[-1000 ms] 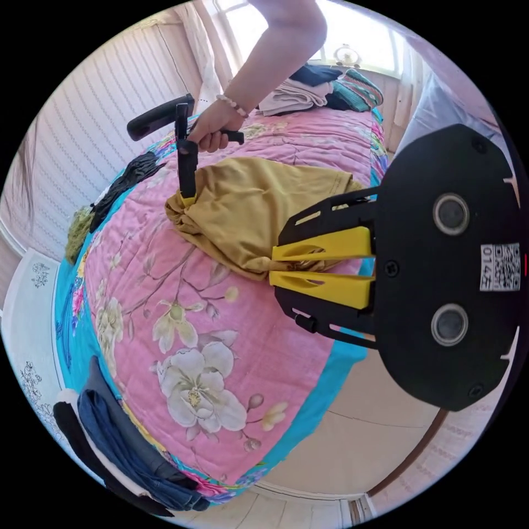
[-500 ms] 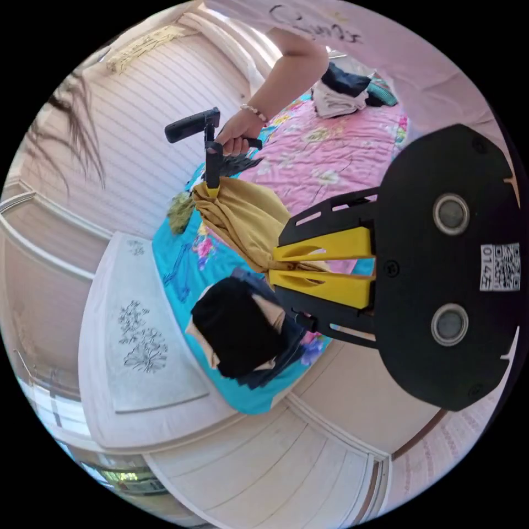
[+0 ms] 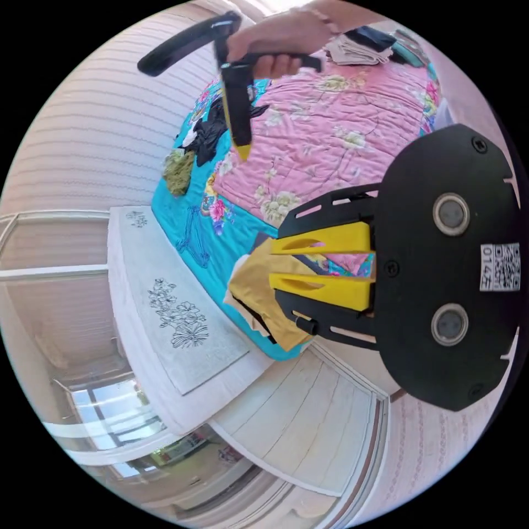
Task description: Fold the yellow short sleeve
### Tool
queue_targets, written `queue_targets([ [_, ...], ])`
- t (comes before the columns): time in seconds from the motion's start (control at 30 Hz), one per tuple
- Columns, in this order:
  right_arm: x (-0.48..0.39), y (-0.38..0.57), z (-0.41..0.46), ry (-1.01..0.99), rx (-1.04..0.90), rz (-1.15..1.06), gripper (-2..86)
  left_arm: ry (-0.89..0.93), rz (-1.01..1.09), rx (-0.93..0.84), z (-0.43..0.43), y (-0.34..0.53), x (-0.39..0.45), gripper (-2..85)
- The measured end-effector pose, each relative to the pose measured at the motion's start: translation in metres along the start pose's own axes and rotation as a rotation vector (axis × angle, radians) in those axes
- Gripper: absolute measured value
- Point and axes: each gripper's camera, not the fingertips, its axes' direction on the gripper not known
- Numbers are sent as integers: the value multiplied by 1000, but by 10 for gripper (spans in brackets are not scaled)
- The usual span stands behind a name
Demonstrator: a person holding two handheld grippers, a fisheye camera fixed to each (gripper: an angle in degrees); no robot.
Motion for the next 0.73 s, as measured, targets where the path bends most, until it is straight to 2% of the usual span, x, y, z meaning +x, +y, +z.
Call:
queue_targets([
  [0.13,-10,109,-85,145,22,206,13,-60,110,142,-65,3,164,1],
  [0.33,-20,264,-206,442,125,561,-7,-28,216,133,-160,37,378,-7],
  [0.47,-22,377,-274,413,285,648,-9,173,350,72,-213,92,519,-8],
  [0.6,-9,518,-349,304,435,781,-9,195,488,50,-258,154,646,-8],
  [0.73,-7,651,-419,342,564,882,-9,292,725,92,-306,238,781,-8],
])
